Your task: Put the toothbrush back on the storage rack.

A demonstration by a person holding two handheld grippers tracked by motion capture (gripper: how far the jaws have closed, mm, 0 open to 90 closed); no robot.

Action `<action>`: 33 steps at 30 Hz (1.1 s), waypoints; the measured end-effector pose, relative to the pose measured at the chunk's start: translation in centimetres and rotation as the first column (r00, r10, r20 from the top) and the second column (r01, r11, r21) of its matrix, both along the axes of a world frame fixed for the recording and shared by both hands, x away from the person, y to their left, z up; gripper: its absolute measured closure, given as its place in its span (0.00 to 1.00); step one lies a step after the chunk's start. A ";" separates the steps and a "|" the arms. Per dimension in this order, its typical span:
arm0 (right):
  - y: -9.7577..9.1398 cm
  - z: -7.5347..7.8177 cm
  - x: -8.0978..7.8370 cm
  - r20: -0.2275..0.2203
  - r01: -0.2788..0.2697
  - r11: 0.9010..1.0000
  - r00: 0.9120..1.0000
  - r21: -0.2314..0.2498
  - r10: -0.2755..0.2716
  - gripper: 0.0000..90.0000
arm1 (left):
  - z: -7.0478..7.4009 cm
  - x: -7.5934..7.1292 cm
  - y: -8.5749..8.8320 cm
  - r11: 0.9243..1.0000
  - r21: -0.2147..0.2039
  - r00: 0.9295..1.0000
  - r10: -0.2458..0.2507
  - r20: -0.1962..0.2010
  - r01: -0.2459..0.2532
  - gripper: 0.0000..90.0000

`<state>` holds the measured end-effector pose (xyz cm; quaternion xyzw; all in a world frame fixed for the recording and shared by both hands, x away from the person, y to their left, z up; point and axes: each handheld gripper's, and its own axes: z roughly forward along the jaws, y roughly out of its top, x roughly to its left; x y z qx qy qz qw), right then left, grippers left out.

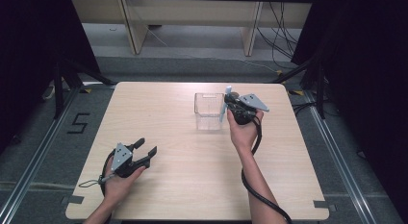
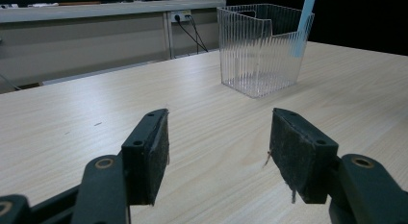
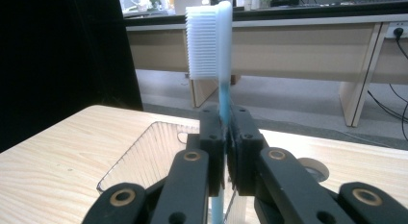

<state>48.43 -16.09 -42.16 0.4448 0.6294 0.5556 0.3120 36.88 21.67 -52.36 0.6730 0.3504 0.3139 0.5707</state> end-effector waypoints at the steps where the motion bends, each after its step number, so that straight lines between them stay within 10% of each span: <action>1: 0.0 -0.1 -0.1 -0.011 0.006 1.000 1.000 0.003 -0.006 0.95 | 0.0 0.0 0.0 1.000 0.000 1.000 0.000 0.000 0.000 0.43; 33: 0.4 -1.3 0.1 -0.027 0.005 1.000 1.000 0.000 -0.005 0.95 | -0.1 0.2 0.0 1.000 -0.013 1.000 -0.010 0.017 0.010 0.43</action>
